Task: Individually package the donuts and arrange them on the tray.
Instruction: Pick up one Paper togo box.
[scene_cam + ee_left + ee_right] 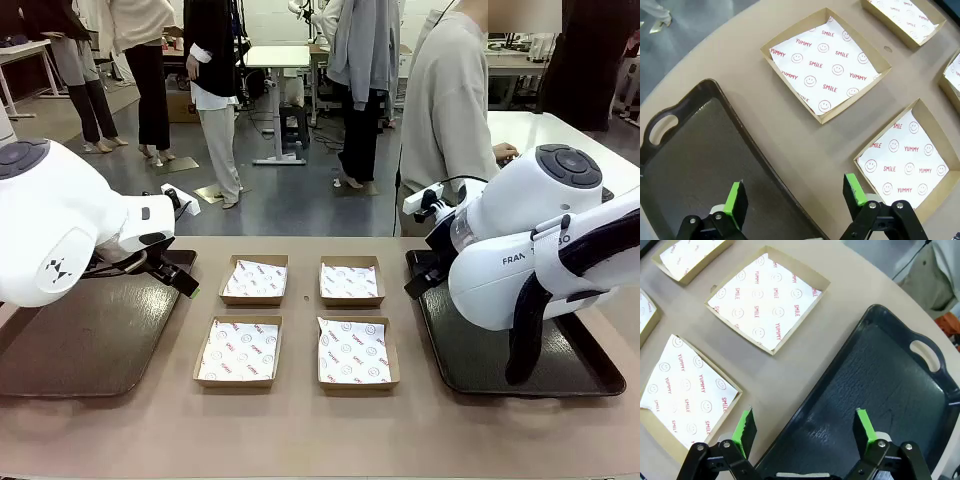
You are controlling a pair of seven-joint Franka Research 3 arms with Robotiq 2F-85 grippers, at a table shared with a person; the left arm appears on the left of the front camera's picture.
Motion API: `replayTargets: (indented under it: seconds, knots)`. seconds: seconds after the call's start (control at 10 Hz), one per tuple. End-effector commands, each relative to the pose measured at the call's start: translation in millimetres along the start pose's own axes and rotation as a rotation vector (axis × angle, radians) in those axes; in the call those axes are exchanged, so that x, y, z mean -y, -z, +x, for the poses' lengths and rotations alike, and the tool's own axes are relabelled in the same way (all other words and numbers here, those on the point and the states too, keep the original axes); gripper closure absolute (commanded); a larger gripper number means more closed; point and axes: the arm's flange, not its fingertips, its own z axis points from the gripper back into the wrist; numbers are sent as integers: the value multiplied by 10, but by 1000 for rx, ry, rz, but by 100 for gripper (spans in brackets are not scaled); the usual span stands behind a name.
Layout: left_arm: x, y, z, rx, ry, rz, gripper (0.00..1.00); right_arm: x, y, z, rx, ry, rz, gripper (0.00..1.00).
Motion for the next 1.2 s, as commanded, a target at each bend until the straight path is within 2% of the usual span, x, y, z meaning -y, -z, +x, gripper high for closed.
replayTargets:
  seconds: [0.0, 1.1]
  knots:
    - [2, 0, 0, 0, 1, 0, 0, 0, 0, 0, 0, 0, 0, 0]
    - [2, 0, 0, 0, 1, 0, 0, 0, 0, 0, 0, 0, 0, 0]
